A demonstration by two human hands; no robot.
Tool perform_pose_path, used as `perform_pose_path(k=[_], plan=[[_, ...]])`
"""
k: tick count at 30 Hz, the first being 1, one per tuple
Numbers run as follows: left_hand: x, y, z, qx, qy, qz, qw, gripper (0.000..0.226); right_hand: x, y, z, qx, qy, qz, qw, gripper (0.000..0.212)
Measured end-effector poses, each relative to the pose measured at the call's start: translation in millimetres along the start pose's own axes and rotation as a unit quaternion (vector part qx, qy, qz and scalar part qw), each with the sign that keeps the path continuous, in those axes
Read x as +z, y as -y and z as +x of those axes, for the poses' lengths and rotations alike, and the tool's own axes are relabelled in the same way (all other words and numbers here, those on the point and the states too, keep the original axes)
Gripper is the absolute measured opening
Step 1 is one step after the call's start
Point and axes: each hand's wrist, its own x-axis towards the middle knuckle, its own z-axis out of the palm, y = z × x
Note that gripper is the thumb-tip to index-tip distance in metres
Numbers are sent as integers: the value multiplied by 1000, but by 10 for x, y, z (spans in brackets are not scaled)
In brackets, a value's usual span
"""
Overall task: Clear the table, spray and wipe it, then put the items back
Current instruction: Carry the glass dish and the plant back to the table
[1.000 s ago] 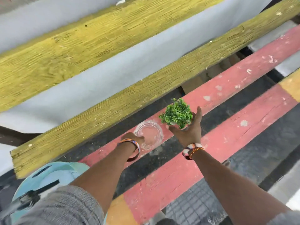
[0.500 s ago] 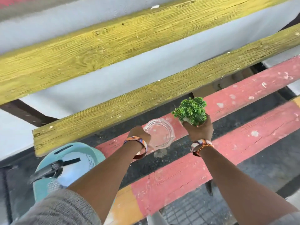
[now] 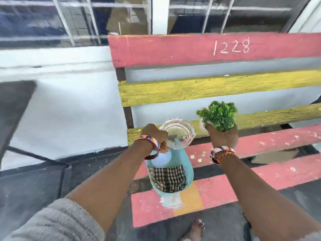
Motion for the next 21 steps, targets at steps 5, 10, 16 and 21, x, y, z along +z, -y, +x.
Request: perform_pose_path(k=[5,10,16,21], plan=[[-1253,438,-706,-6,-69,-58,996,21,490,514,-1107,-65,45,46,996,72],[-2333,818,-1242,-14,-169,-154,973,23,1049,872,-2075,-113,134,51,983,75],[-3329,1284,-1503,-26,-267,-217,938,19,1696,1180,-2825,-181,243,35,952,76],[-3933,1621,-1464,-37,-315,-256,913,10,2264,1326,-3166,-186,329,24,926,76]])
